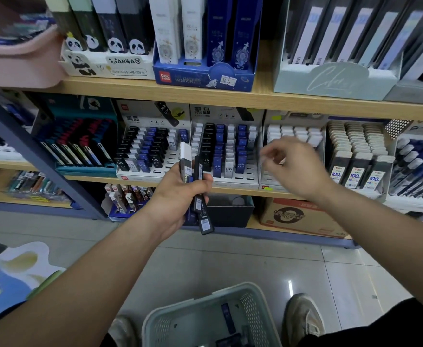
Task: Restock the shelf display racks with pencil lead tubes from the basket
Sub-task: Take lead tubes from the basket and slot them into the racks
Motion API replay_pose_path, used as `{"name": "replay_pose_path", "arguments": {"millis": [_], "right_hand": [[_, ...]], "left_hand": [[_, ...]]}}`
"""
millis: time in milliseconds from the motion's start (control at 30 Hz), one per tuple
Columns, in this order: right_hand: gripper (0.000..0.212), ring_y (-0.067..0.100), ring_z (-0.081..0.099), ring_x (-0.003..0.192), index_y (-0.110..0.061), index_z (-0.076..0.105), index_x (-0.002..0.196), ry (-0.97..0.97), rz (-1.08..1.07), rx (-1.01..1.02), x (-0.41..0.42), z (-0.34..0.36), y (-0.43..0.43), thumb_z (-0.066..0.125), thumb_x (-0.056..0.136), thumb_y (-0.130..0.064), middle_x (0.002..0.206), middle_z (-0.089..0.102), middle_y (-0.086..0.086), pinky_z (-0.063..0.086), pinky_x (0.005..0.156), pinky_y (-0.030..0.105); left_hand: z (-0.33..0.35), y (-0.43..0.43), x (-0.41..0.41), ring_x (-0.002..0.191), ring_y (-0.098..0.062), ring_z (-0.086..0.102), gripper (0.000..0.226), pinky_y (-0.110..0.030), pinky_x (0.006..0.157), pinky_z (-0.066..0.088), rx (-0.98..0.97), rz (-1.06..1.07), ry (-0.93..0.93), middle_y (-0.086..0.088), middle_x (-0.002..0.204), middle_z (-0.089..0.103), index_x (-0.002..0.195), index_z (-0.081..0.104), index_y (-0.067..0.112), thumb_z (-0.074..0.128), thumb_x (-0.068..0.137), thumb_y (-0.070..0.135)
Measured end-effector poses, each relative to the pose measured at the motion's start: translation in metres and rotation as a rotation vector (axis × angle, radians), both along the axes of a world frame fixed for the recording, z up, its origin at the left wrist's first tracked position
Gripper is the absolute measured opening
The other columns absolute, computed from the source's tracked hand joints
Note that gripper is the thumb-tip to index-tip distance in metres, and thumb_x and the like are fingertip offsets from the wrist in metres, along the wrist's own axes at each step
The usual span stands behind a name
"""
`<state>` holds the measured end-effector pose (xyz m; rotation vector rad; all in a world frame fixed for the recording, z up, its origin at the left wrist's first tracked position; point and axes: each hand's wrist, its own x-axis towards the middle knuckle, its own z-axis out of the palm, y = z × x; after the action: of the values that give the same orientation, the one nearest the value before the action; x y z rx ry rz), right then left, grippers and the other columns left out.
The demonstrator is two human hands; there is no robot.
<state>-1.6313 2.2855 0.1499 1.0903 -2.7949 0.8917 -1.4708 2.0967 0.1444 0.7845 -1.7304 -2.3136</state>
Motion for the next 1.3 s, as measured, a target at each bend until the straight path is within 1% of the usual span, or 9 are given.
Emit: {"name": "replay_pose_path", "arguments": {"millis": [133,267,400,533,700,933,1067,1200,1300], "right_hand": [[0.017,0.01,0.072,0.072,-0.015,0.072,0.089,-0.648,0.228,-0.021,0.078,0.016,-0.03,0.066,0.094,-0.03,0.079,0.075,0.001,0.054,0.066,0.02],[0.019,0.02,0.072,0.068,-0.009,0.067,0.089,-0.807,0.17,-0.126,0.113,0.017,-0.05,0.079,0.084,-0.023,0.079,0.074,0.01,0.059,0.072,0.039],[0.014,0.019,0.07,0.067,-0.011,0.063,0.094,-0.91,0.109,-0.214,0.123,0.018,-0.054,0.075,0.087,-0.011,0.079,0.069,0.006,0.057,0.068,0.037],[0.009,0.022,0.071,0.069,-0.013,0.066,0.103,-0.94,0.051,-0.353,0.123,0.02,-0.053,0.064,0.095,-0.008,0.089,0.062,0.006,0.059,0.063,0.031],[0.019,0.02,0.068,0.068,-0.017,0.074,0.097,-0.853,0.002,-0.478,0.116,0.016,-0.055,0.066,0.092,0.0,0.085,0.066,0.01,0.058,0.066,0.027],[0.008,0.02,0.072,0.075,-0.015,0.077,0.088,-0.726,-0.041,-0.503,0.106,0.017,-0.064,0.071,0.09,-0.01,0.085,0.075,0.006,0.061,0.082,0.034],[0.02,0.026,0.073,0.086,-0.017,0.074,0.1,-0.696,0.003,-0.484,0.097,0.017,-0.063,0.074,0.086,-0.002,0.106,0.068,0.007,0.061,0.081,0.032],[0.04,0.022,0.071,0.08,-0.014,0.067,0.115,-0.757,0.013,-0.517,0.09,0.016,-0.064,0.078,0.08,0.001,0.091,0.066,0.004,0.061,0.079,0.03],[0.029,0.029,0.071,0.081,-0.012,0.071,0.106,-0.77,0.013,-0.552,0.089,0.017,-0.067,0.079,0.08,-0.001,0.09,0.069,0.016,0.061,0.074,0.031]], "left_hand": [[0.006,-0.003,0.002,0.068,-0.014,0.061,0.027,-0.03,0.062,0.053,0.008,0.046,0.04,-0.001,0.082,0.067,0.108,0.054,0.008,0.062,0.089,-0.01],[0.012,-0.005,0.008,0.067,-0.015,0.06,0.025,-0.033,0.06,0.054,0.028,0.096,0.071,-0.002,0.084,0.066,0.1,0.056,0.011,0.062,0.089,-0.01],[0.017,-0.014,0.018,0.067,-0.014,0.062,0.027,-0.034,0.064,0.056,0.015,0.126,0.098,-0.003,0.081,0.065,0.11,0.054,0.007,0.063,0.089,-0.009],[0.02,-0.024,0.028,0.068,-0.013,0.067,0.029,-0.032,0.061,0.057,-0.016,0.162,0.087,-0.003,0.079,0.067,0.114,0.054,0.006,0.067,0.09,-0.004],[0.014,-0.029,0.035,0.102,-0.033,0.07,0.028,-0.053,0.096,0.054,-0.138,0.152,0.067,-0.013,0.101,0.074,0.113,0.058,0.003,0.071,0.088,-0.001],[0.006,-0.026,0.033,0.066,-0.01,0.065,0.027,-0.024,0.056,0.052,-0.131,0.075,0.014,-0.006,0.091,0.064,0.112,0.054,0.005,0.069,0.091,0.002],[0.002,-0.025,0.033,0.064,-0.011,0.06,0.028,-0.025,0.056,0.051,-0.109,0.026,-0.008,-0.004,0.086,0.064,0.112,0.054,0.006,0.067,0.09,-0.004],[-0.001,-0.025,0.035,0.071,-0.011,0.059,0.029,-0.025,0.059,0.052,-0.118,-0.033,-0.005,-0.001,0.084,0.063,0.112,0.055,0.01,0.066,0.09,-0.006],[-0.002,-0.028,0.037,0.069,-0.01,0.061,0.029,-0.026,0.06,0.052,-0.112,-0.021,-0.012,0.003,0.08,0.065,0.109,0.055,0.012,0.065,0.089,-0.007]]}}
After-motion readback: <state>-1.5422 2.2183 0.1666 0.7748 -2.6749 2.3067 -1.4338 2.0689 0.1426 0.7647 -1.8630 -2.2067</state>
